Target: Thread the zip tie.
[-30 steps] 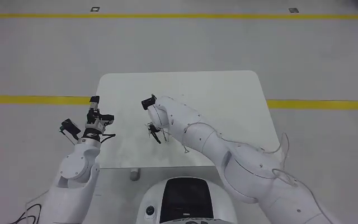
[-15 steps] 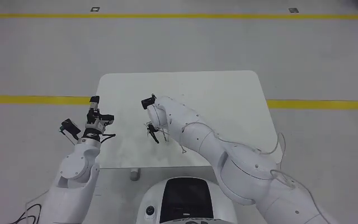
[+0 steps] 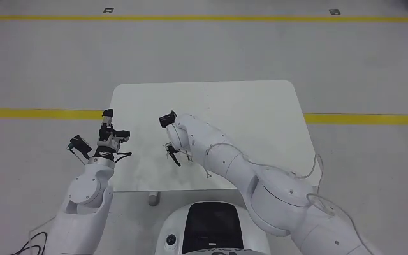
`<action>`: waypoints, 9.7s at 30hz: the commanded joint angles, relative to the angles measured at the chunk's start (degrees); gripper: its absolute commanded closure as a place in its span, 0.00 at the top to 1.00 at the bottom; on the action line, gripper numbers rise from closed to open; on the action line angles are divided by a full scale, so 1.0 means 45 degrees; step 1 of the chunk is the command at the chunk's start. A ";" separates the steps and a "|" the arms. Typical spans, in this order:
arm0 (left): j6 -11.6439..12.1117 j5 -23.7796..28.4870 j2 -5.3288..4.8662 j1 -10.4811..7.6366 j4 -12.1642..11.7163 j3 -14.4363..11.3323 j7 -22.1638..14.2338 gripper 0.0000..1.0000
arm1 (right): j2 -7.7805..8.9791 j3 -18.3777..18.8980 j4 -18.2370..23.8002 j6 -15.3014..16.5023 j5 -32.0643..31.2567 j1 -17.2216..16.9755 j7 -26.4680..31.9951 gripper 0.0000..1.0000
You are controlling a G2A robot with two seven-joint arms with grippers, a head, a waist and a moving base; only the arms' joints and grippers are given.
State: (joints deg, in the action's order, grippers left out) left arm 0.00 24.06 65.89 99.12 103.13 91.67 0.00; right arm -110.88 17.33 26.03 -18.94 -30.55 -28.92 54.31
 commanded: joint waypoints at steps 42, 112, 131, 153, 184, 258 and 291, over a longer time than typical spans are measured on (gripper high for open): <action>0.0000 0.0000 0.0000 0.0000 0.0000 0.0000 0.0000 1.00 | -0.0079 0.0946 -0.0585 0.0634 -0.1965 -0.1129 0.0036 0.09; 0.0000 0.0000 0.0000 0.0000 0.0000 0.0000 0.0000 1.00 | -0.0512 -0.0060 -0.1095 0.0306 -0.2380 -0.1646 -0.0836 0.15; 0.0000 0.0000 0.0000 0.0000 0.0000 0.0000 0.0000 1.00 | -0.0516 -0.0507 -0.1194 0.0262 -0.1899 -0.1629 -0.1020 0.03; 0.0000 0.0000 0.0000 0.0000 0.0000 0.0000 0.0000 1.00 | -0.0542 -0.0691 -0.0889 -0.0119 -0.1529 -0.0928 -0.0895 0.00; 0.0000 0.0000 0.0000 0.0000 0.0000 0.0000 0.0000 1.00 | -0.0073 0.2180 -0.0247 -0.0119 -0.0977 -0.0730 -0.2678 0.00; 0.0000 0.0000 0.0000 0.0000 0.0000 0.0000 0.0000 1.00 | 0.3673 1.0710 0.4461 0.5158 1.3222 -0.5387 0.3682 0.00; 0.0000 0.0000 0.0000 0.0000 0.0000 0.0000 0.0000 1.00 | 0.3824 1.0781 0.4920 0.3768 1.3814 -0.5764 0.0357 0.00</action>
State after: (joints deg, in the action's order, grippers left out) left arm 0.00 24.06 65.89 99.12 103.13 91.67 0.00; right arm -93.78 65.90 47.49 -1.65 32.84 -54.72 58.71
